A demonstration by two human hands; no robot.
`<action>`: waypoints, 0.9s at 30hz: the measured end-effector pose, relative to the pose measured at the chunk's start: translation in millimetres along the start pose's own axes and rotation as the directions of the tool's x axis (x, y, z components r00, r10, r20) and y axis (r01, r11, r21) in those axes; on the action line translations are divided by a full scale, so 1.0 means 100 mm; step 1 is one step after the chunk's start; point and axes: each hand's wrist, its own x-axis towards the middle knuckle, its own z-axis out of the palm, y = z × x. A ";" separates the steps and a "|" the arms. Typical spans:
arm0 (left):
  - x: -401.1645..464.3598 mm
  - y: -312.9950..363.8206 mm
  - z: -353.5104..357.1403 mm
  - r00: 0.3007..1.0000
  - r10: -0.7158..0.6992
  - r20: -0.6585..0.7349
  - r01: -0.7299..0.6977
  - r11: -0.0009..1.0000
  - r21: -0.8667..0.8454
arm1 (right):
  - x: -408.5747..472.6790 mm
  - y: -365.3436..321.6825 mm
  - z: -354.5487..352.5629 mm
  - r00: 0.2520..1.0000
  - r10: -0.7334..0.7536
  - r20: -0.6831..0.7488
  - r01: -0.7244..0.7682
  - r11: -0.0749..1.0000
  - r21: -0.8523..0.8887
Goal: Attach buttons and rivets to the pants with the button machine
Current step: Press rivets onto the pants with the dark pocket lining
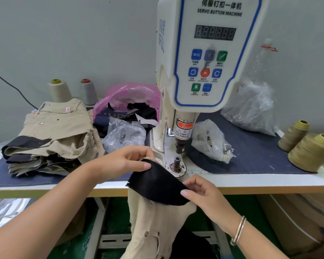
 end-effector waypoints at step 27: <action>0.13 -0.72 -0.24 0.933 -0.131 -0.335 0.046 0.967 -0.251 | 0.70 0.01 -0.12 0.996 0.049 -0.079 0.018 0.733 0.680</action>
